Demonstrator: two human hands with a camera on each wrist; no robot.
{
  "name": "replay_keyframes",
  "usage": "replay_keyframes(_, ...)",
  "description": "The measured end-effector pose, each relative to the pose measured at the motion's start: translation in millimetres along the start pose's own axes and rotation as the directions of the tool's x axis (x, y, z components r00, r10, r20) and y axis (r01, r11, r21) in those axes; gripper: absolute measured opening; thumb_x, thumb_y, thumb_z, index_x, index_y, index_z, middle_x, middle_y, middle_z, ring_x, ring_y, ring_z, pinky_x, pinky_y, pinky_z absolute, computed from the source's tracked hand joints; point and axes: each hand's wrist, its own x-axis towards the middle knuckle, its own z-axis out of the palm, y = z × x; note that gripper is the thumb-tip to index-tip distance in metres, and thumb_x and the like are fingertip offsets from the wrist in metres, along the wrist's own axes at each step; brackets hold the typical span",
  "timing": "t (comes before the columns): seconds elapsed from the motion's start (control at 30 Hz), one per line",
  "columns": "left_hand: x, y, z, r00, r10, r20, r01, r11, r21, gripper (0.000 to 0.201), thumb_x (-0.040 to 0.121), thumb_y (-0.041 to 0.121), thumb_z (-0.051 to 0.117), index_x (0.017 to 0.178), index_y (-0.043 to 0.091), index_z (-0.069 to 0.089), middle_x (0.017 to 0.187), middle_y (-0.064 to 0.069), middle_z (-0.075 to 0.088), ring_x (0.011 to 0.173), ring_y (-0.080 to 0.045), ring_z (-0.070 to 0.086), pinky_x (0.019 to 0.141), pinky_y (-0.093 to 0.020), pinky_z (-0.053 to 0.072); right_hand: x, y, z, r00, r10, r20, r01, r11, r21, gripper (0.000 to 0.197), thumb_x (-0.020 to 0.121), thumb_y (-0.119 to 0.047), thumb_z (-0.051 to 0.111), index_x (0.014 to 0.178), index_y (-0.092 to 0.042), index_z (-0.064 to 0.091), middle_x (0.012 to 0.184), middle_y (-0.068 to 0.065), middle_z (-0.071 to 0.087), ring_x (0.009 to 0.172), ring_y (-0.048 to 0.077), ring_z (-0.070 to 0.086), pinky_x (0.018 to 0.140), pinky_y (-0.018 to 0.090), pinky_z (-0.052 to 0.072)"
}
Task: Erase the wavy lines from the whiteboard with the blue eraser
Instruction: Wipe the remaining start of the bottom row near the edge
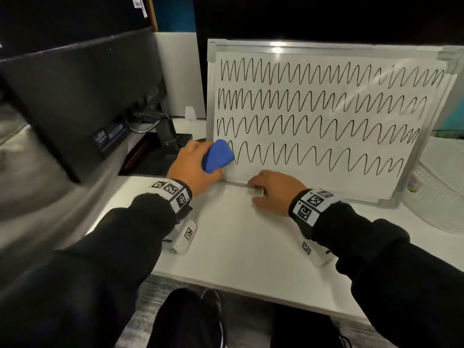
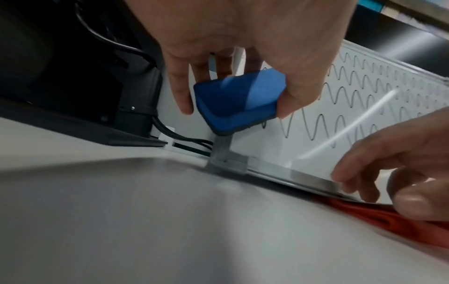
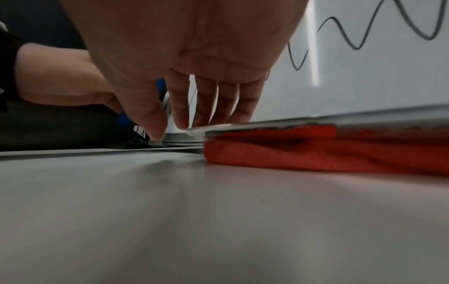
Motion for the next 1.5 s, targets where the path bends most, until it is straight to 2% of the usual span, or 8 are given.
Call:
replay_keyframes(0.27, 16.4, -14.1, -17.1, 1.0, -0.02, -0.016, 0.022, 0.987, 0.158, 0.062, 0.072, 0.021, 0.074, 0.128, 0.021, 0.046, 0.123, -0.003, 0.044, 0.112, -0.026, 0.041, 0.088, -0.046, 0.05, 8.5, -4.5, 5.7, 0.998, 0.029, 0.048, -0.032, 0.997, 0.064, 0.036, 0.087, -0.039, 0.061, 0.122, -0.03, 0.059, 0.108, -0.009, 0.052, 0.095, 0.011, 0.05, 0.088, 0.03, 0.045)
replay_keyframes(0.57, 18.7, -13.9, -18.8, 0.984, 0.167, 0.058, -0.173, 0.842, 0.51, 0.061, 0.071, 0.028, 0.075, 0.125, 0.029, 0.047, 0.118, -0.001, 0.047, 0.107, -0.026, 0.044, 0.085, -0.043, 0.046, 7.2, -2.1, 7.1, 0.999, 0.036, 0.017, -0.038, 0.988, 0.153, 0.028, 0.085, -0.036, 0.064, 0.112, -0.029, 0.063, 0.103, -0.009, 0.06, 0.093, 0.013, 0.056, 0.088, 0.032, 0.049)
replay_keyframes(0.73, 17.2, -14.0, -18.7, 0.996, 0.094, -0.006, -0.08, 0.873, 0.481, 0.059, 0.073, 0.029, 0.074, 0.125, 0.025, 0.047, 0.117, -0.004, 0.048, 0.106, -0.028, 0.045, 0.084, -0.045, 0.048, 7.9, -2.4, 8.4, 0.999, 0.034, 0.023, -0.038, 0.985, 0.171, 0.025, 0.085, -0.037, 0.066, 0.108, -0.029, 0.064, 0.097, -0.011, 0.06, 0.09, 0.013, 0.058, 0.086, 0.031, 0.05)
replay_keyframes(0.83, 14.8, -12.7, -15.4, 0.984, 0.132, 0.117, -0.175, 0.824, 0.539, 0.061, 0.074, 0.033, 0.074, 0.128, 0.027, 0.045, 0.12, -0.002, 0.048, 0.109, -0.026, 0.045, 0.087, -0.044, 0.048, 7.8, -2.2, 8.2, 0.999, 0.032, 0.024, -0.036, 0.982, 0.188, 0.023, 0.084, -0.035, 0.066, 0.106, -0.03, 0.064, 0.092, -0.013, 0.059, 0.087, 0.011, 0.057, 0.083, 0.028, 0.05)
replay_keyframes(1.13, 18.3, -13.8, -19.7, 0.98, 0.168, 0.105, -0.198, 0.815, 0.544, 0.063, 0.075, 0.035, 0.074, 0.13, 0.027, 0.045, 0.12, -0.002, 0.048, 0.109, -0.026, 0.045, 0.087, -0.043, 0.049, 7.5, -2.9, 7.6, 0.999, 0.024, 0.021, -0.028, 0.98, 0.195, 0.021, 0.085, -0.034, 0.067, 0.105, -0.027, 0.066, 0.088, -0.014, 0.058, 0.086, 0.011, 0.058, 0.081, 0.026, 0.049)
replay_keyframes(1.27, 21.3, -13.2, -26.3, 0.993, 0.114, -0.018, -0.089, 0.853, 0.515, 0.06, 0.075, 0.034, 0.072, 0.129, 0.024, 0.047, 0.117, -0.004, 0.048, 0.106, -0.028, 0.045, 0.084, -0.045, 0.049, 7.3, -3.1, 6.8, 0.999, 0.027, 0.018, -0.03, 0.977, 0.211, 0.021, 0.084, -0.033, 0.068, 0.105, -0.027, 0.066, 0.089, -0.013, 0.059, 0.087, 0.011, 0.058, 0.082, 0.025, 0.048)
replay_keyframes(1.4, 20.1, -11.2, -23.9, 0.979, 0.181, 0.097, -0.203, 0.785, 0.586, 0.061, 0.075, 0.033, 0.072, 0.13, 0.027, 0.046, 0.118, -0.002, 0.048, 0.108, -0.027, 0.044, 0.087, -0.044, 0.047, 7.1, -2.7, 7.1, 0.999, 0.026, 0.02, -0.03, 0.976, 0.218, 0.02, 0.084, -0.034, 0.067, 0.103, -0.027, 0.066, 0.086, -0.015, 0.058, 0.087, 0.01, 0.057, 0.081, 0.024, 0.047)
replay_keyframes(1.5, 22.8, -11.2, -29.1, 0.991, 0.129, -0.018, -0.099, 0.836, 0.539, 0.059, 0.074, 0.032, 0.071, 0.128, 0.024, 0.049, 0.116, -0.004, 0.049, 0.106, -0.028, 0.045, 0.084, -0.044, 0.047, 7.0, -2.2, 7.2, 0.999, 0.029, 0.022, -0.033, 0.975, 0.221, 0.018, 0.084, -0.033, 0.067, 0.102, -0.027, 0.066, 0.085, -0.015, 0.058, 0.087, 0.01, 0.058, 0.08, 0.025, 0.047)
